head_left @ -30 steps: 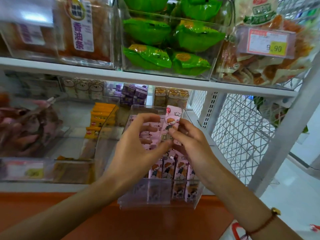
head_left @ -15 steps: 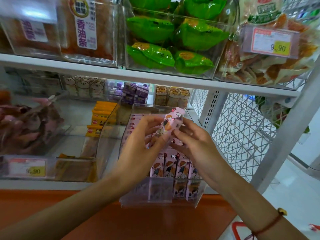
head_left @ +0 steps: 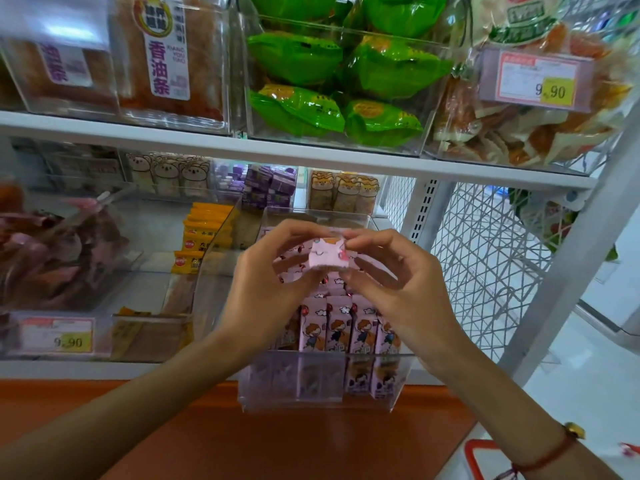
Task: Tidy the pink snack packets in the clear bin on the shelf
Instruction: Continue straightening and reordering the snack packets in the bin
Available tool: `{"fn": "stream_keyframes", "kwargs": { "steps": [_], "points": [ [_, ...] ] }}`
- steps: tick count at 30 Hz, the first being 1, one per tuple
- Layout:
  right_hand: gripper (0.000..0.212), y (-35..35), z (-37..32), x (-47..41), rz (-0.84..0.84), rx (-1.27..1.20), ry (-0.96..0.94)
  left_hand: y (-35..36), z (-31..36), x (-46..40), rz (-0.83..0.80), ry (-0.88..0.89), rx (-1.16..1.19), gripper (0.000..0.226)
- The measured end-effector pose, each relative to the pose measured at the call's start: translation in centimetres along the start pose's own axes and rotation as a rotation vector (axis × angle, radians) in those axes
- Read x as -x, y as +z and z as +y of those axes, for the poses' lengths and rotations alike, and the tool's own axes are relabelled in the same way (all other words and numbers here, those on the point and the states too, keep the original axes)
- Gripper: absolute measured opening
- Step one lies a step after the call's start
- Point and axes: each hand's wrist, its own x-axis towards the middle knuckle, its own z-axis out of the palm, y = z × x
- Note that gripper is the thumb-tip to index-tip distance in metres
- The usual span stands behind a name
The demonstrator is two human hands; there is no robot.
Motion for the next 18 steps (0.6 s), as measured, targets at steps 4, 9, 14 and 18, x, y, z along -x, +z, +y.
{"fn": "stream_keyframes", "kwargs": {
  "steps": [4, 9, 14, 18],
  "points": [
    [0.030, -0.4, 0.2, 0.3, -0.015, -0.018, -0.019, -0.2, 0.1, 0.2, -0.006, 0.065, 0.016, 0.043],
    [0.025, -1.2, 0.3, 0.3, -0.006, -0.066, 0.053, 0.0, 0.4, 0.0, -0.092, -0.033, 0.109, 0.043],
    [0.028, -1.0, 0.1, 0.1, 0.033, -0.027, 0.211, 0.6, 0.8, -0.2, -0.122, -0.345, 0.235, 0.055],
    [0.029, -0.7, 0.3, -0.2, 0.019, -0.116, 0.474, 0.8, 0.9, -0.4, -0.145, -0.553, 0.247, 0.036]
  ]
}}
